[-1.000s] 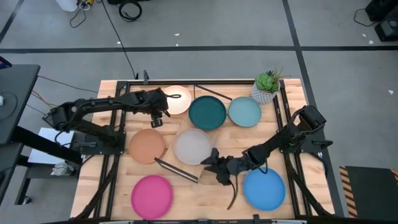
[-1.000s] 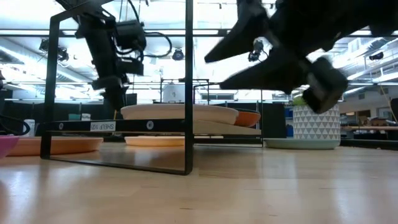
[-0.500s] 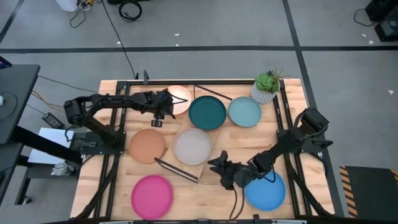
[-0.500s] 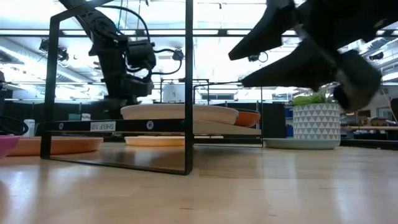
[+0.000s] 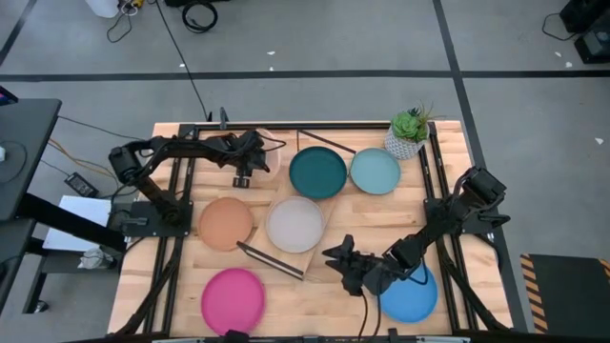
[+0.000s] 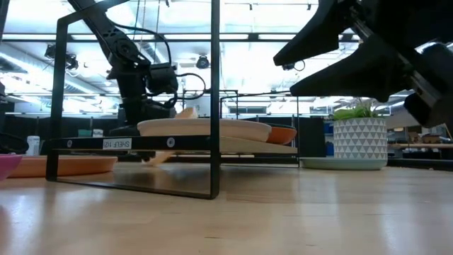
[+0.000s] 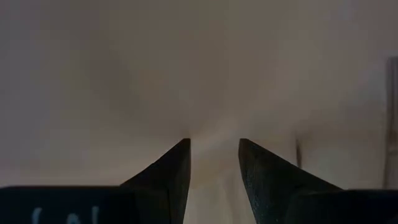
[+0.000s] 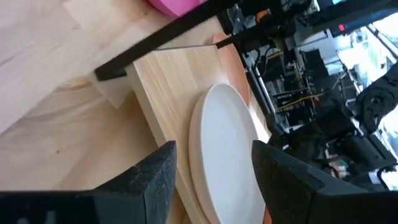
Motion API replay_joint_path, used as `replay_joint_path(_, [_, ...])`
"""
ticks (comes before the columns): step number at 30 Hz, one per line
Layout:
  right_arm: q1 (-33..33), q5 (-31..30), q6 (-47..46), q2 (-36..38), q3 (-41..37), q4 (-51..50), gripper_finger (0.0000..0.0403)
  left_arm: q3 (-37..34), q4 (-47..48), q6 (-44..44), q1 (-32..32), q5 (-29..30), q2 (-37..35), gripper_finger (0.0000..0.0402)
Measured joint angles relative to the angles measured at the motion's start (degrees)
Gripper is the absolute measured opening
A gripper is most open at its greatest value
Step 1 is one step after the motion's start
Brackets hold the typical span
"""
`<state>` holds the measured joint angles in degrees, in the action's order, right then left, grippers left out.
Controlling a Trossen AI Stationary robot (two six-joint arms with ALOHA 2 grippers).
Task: Place and stack plates onto a shelf
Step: Stack the light orange plate on the white plate
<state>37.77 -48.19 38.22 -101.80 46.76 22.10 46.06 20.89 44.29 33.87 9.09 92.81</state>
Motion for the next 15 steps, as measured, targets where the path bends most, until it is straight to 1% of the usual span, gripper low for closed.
replay_joint_path(11, [-0.3,0.3,-1.1,0.0,0.0,-0.5,0.0215,0.0,0.1,0.5,-1.3,0.1,-0.3,0.0142])
replay_joint_path(12, [-0.3,0.3,-1.1,0.0,0.0,-0.5,0.0215,0.1,0.7,0.4,-1.4,0.7,-0.3,0.0142])
replay_joint_path(15, [-0.4,0.3,-1.1,0.0,0.0,-0.7,0.0215,1.6,7.1,-0.4,-1.5,1.1,-1.8,0.0142])
